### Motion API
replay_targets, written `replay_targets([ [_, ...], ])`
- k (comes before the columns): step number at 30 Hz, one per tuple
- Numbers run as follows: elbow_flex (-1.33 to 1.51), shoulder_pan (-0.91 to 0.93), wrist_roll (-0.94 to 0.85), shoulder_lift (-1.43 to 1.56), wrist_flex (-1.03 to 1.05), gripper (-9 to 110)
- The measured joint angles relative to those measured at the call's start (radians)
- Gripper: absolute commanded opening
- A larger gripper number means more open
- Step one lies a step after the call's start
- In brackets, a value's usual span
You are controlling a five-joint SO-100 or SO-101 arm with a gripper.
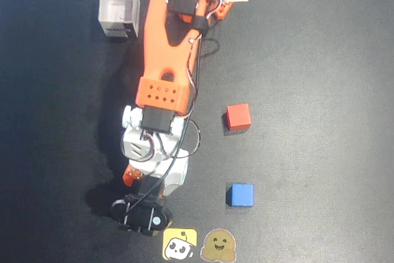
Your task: Put the green cube on top of the orange cube.
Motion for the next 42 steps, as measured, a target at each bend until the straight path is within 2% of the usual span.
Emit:
replay_targets([
  [13, 0.115, -0.015, 0.000, 0.212, -0.012, 25],
  [15, 0.178, -0.015, 0.000, 0.282, -0.025, 22],
  [19, 0.321, -0.028, -0.015, 0.460, -0.026, 10],
  [24, 0.540, -0.023, -0.071, 0.712, -0.026, 2],
  [36, 1.055, -0.037, -0.158, 1.355, -0.005, 0],
  [42, 1.200, -0.041, -0.176, 1.555, 0.005, 0],
])
